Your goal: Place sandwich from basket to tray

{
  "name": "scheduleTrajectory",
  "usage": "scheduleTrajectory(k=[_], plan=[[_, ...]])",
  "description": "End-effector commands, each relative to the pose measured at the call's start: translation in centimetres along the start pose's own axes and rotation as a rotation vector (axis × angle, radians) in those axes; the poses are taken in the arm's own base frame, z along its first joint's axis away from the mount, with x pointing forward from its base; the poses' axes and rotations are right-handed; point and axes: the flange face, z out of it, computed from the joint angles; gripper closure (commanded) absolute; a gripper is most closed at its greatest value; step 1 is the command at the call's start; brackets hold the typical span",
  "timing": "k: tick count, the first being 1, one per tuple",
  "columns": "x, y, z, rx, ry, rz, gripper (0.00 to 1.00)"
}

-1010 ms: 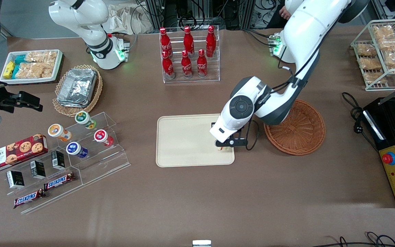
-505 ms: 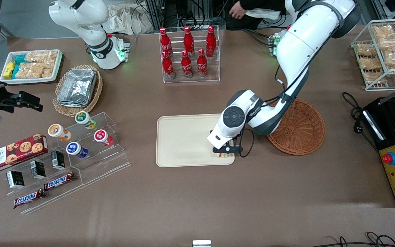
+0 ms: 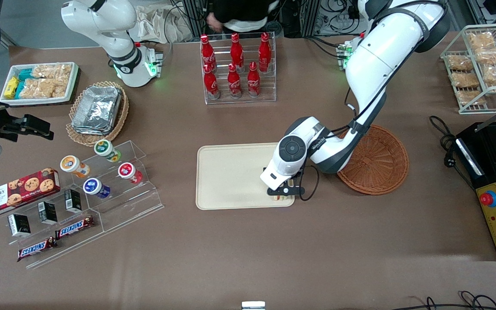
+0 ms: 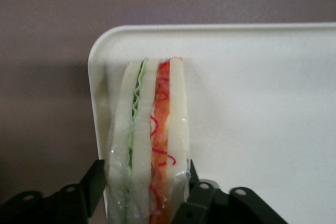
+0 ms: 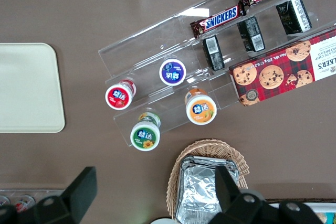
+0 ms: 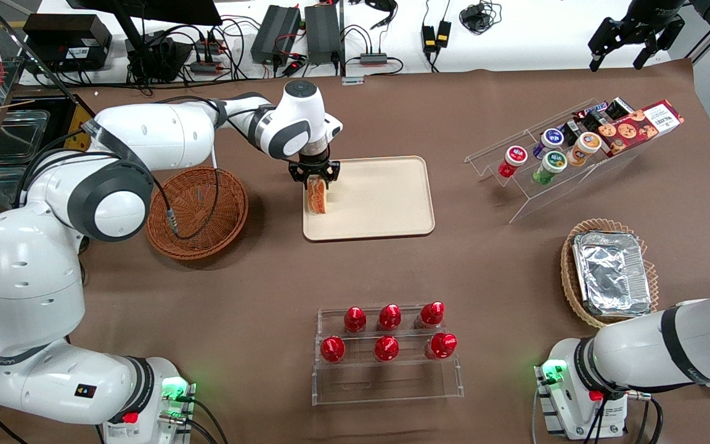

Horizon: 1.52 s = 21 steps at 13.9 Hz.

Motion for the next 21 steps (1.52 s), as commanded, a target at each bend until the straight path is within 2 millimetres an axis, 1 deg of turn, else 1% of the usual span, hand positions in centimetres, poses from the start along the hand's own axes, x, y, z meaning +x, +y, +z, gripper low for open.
scheduleTrajectory(k=[1,2,4,6,7,9,10,11,13,15,16,18,19,21], plan=[[1.2,0.4,-4.0,-0.010,0.073,-0.072,0.00],[1.4,0.4,-5.7,-0.015,0.094,-0.121,0.00],[1.0,-0.2,-11.3,0.005,0.138,-0.150,0.00],[2.6,-4.5,-17.5,0.026,0.172,-0.221,0.00],[2.9,-6.6,-20.5,0.034,0.191,-0.254,0.00],[2.5,-10.7,-26.2,0.041,0.193,-0.299,0.00],[2.9,-13.9,-28.0,0.043,0.169,-0.321,0.00],[2.4,-16.6,-30.3,0.040,0.141,-0.315,0.00],[0.5,-19.4,-33.5,0.056,0.085,-0.178,0.00],[0.2,-24.5,-35.5,0.053,0.048,-0.149,0.00],[-0.3,-26.3,-36.5,0.039,0.047,-0.099,0.00],[-1.5,-30.8,-37.4,0.057,0.033,0.010,0.00],[-2.1,-33.0,-37.6,0.062,0.022,0.040,0.00],[-3.5,-37.5,-38.4,0.032,0.019,0.115,0.00]])
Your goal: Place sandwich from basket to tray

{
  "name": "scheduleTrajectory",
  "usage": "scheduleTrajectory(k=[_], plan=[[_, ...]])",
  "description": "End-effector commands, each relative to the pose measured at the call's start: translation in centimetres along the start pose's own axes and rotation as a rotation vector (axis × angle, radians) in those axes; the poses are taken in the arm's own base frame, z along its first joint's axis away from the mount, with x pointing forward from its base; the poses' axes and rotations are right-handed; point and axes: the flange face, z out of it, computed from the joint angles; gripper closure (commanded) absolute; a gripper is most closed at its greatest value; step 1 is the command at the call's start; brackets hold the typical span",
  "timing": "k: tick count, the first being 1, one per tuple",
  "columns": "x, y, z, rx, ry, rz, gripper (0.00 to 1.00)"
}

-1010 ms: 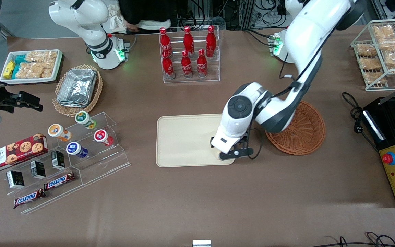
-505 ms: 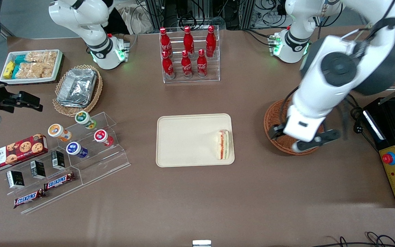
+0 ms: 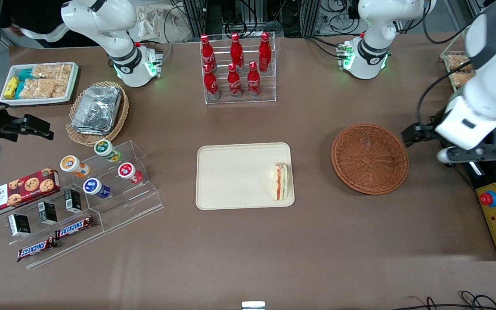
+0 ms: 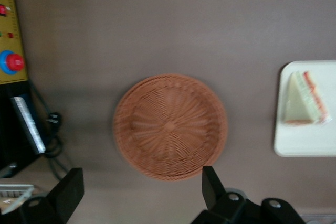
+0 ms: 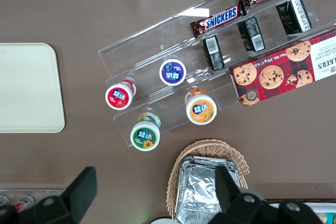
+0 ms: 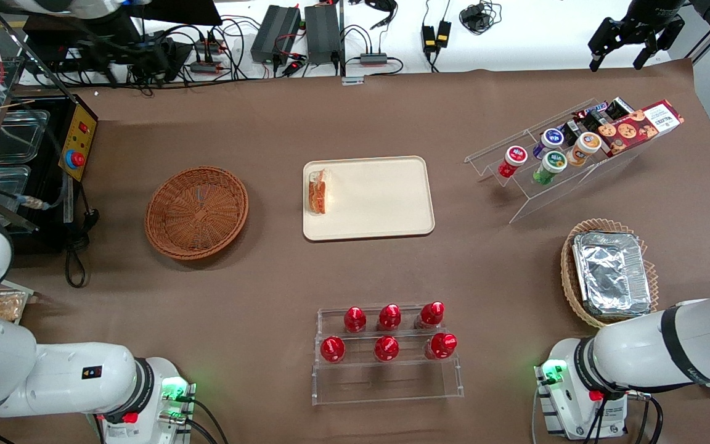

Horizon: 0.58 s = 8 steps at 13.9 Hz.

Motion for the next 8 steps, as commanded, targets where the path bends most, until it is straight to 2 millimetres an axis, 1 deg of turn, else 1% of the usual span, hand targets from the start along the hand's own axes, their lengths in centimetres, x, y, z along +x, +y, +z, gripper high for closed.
scheduleTrajectory(k=[1,2,3,4,5,6,7,8], plan=[[-3.3,-4.7,-1.1,-0.039,0.009,0.106,0.00],[-3.5,-5.6,-1.2,-0.041,0.005,0.112,0.00],[-3.3,-5.5,-1.0,-0.029,-0.005,0.105,0.00],[-3.1,-5.2,-0.9,-0.020,-0.007,0.105,0.00],[-2.7,-4.4,-1.3,-0.016,0.003,0.117,0.00],[-2.0,-4.1,-1.6,-0.015,0.011,0.115,0.00],[-1.9,-3.9,-1.4,-0.013,0.007,0.116,0.00],[-1.9,-2.8,-1.0,-0.014,-0.004,0.114,0.00]])
